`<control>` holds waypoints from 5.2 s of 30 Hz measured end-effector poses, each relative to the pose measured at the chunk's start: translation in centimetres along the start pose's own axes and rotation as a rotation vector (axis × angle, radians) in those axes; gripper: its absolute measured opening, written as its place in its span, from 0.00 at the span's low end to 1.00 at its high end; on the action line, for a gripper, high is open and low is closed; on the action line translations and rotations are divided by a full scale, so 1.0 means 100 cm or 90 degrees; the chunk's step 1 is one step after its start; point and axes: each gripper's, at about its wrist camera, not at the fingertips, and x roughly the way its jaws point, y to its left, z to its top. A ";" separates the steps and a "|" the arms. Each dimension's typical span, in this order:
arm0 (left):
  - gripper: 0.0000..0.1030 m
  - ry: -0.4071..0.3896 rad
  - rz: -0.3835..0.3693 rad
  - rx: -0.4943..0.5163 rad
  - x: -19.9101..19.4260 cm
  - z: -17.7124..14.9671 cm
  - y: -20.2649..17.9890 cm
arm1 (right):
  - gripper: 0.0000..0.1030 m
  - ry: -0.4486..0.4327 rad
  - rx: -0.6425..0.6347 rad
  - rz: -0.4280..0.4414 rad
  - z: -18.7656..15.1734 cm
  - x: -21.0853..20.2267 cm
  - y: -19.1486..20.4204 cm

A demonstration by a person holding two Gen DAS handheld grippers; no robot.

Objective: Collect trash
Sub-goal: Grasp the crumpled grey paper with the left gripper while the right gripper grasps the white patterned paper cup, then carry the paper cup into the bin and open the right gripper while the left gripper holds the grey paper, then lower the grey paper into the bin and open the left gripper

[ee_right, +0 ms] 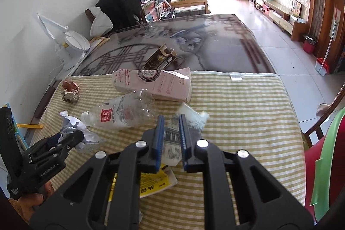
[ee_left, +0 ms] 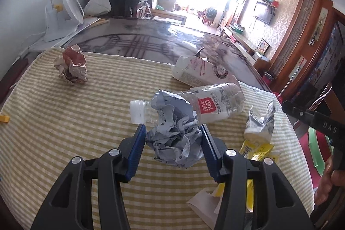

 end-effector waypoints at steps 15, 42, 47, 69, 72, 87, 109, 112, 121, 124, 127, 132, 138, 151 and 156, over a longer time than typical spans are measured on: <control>0.47 0.020 -0.008 -0.010 0.008 -0.002 0.004 | 0.62 0.029 0.118 0.002 -0.008 0.013 -0.029; 0.48 0.035 -0.010 -0.001 0.011 -0.010 -0.001 | 0.43 0.065 0.139 -0.091 -0.017 0.030 -0.052; 0.48 0.036 -0.008 0.001 0.011 -0.010 -0.001 | 0.43 0.062 0.140 -0.075 -0.013 0.027 -0.049; 0.48 0.042 -0.007 0.002 0.014 -0.012 -0.001 | 0.43 0.051 0.108 -0.078 -0.009 0.023 -0.037; 0.48 0.041 -0.007 0.002 0.014 -0.012 -0.001 | 0.43 0.049 0.106 -0.078 -0.009 0.023 -0.037; 0.48 0.042 -0.007 0.002 0.014 -0.012 0.000 | 0.43 0.044 0.102 -0.080 -0.009 0.020 -0.037; 0.47 0.003 -0.009 0.024 -0.027 -0.013 -0.022 | 0.43 -0.018 0.073 -0.079 0.001 -0.020 -0.044; 0.47 0.003 -0.018 0.024 -0.036 -0.019 -0.035 | 0.43 -0.025 0.088 -0.078 -0.001 -0.030 -0.057; 0.47 -0.007 -0.058 0.050 -0.054 -0.026 -0.091 | 0.43 -0.086 0.163 -0.107 -0.010 -0.080 -0.115; 0.47 -0.002 -0.072 0.067 -0.056 -0.031 -0.114 | 0.43 -0.099 0.193 -0.121 -0.016 -0.098 -0.139; 0.47 0.005 -0.086 0.088 -0.058 -0.037 -0.136 | 0.43 -0.107 0.215 -0.143 -0.025 -0.116 -0.163; 0.48 0.019 -0.108 0.122 -0.057 -0.047 -0.172 | 0.43 -0.109 0.245 -0.189 -0.048 -0.143 -0.203; 0.48 0.035 -0.144 0.162 -0.051 -0.054 -0.220 | 0.60 -0.082 0.309 -0.233 -0.071 -0.152 -0.244; 0.47 0.076 -0.272 0.253 -0.022 -0.058 -0.358 | 0.95 -0.348 0.543 -0.370 -0.115 -0.244 -0.292; 0.67 0.086 -0.315 0.273 -0.015 -0.056 -0.402 | 0.95 -0.393 0.555 -0.396 -0.117 -0.253 -0.292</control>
